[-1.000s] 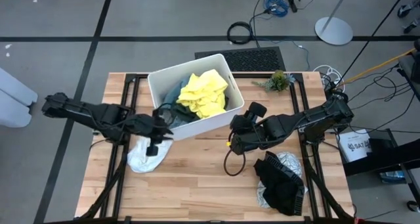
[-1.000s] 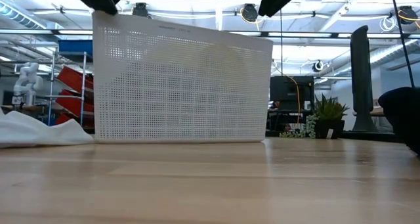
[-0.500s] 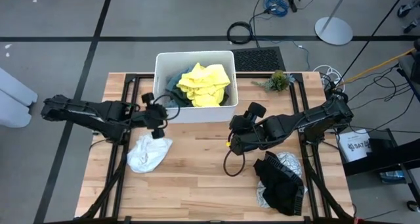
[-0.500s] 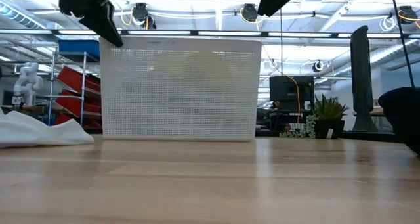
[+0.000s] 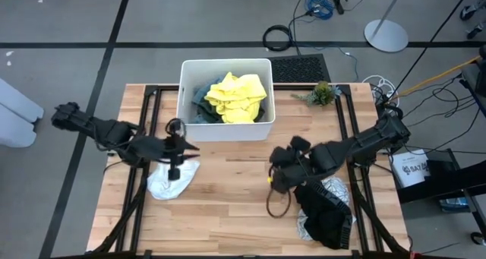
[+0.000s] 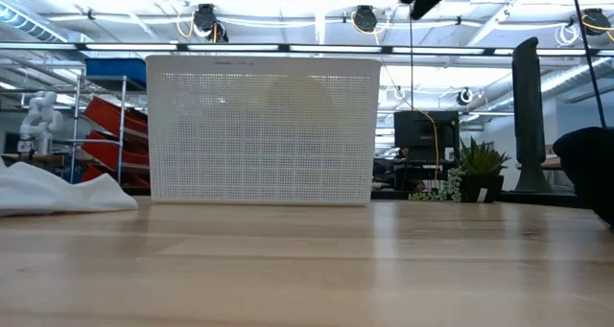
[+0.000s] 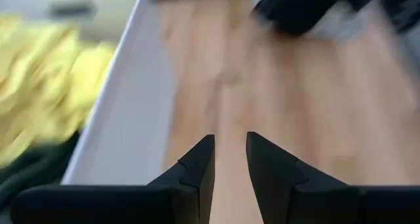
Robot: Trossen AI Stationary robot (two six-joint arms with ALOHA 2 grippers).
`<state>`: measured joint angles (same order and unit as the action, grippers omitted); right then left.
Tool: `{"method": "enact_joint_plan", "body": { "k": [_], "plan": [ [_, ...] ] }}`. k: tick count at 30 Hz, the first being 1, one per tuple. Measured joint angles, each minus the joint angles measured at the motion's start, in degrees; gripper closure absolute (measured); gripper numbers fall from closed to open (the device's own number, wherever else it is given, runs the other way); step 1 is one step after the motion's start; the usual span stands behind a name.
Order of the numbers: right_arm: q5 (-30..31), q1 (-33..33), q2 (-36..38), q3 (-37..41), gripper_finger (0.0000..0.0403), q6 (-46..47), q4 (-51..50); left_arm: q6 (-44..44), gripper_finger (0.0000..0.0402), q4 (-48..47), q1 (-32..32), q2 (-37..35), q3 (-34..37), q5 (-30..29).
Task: Fold laundry
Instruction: Fold the black underwear
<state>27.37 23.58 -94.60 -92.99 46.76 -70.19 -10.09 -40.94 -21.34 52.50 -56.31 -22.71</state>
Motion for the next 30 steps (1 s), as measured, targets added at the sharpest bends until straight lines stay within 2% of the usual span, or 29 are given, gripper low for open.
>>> {"method": "enact_joint_plan", "body": {
  "k": [3,6,11,15,20,26,30],
  "plan": [
    [-4.3,3.8,-0.3,0.0,0.0200,6.4,-1.7,0.8,0.0305,10.7,-5.4,0.0,1.3,-0.2],
    [-5.1,8.1,-1.3,0.0,0.0200,16.3,-6.9,4.9,0.0305,21.9,-9.8,1.3,3.7,-0.2],
    [-5.7,14.8,-4.3,0.1,0.0200,37.4,-20.6,7.5,0.0304,31.3,-14.2,3.8,6.5,-0.2],
    [-6.7,17.2,-4.3,5.1,0.0200,41.0,-16.8,7.4,0.0304,33.3,-15.9,6.4,7.1,-0.3],
    [-12.7,16.6,-3.7,18.2,0.0200,44.6,-16.2,7.4,0.0304,37.4,-18.2,9.4,7.1,-0.2],
    [-13.9,15.3,-0.8,30.8,0.0200,42.0,4.9,7.4,0.0304,39.0,-20.0,11.7,7.1,-0.2],
    [-16.0,13.9,-0.5,35.4,0.0216,41.9,9.4,9.0,0.0304,39.0,-20.0,11.9,7.1,-0.3]
  ]
}}
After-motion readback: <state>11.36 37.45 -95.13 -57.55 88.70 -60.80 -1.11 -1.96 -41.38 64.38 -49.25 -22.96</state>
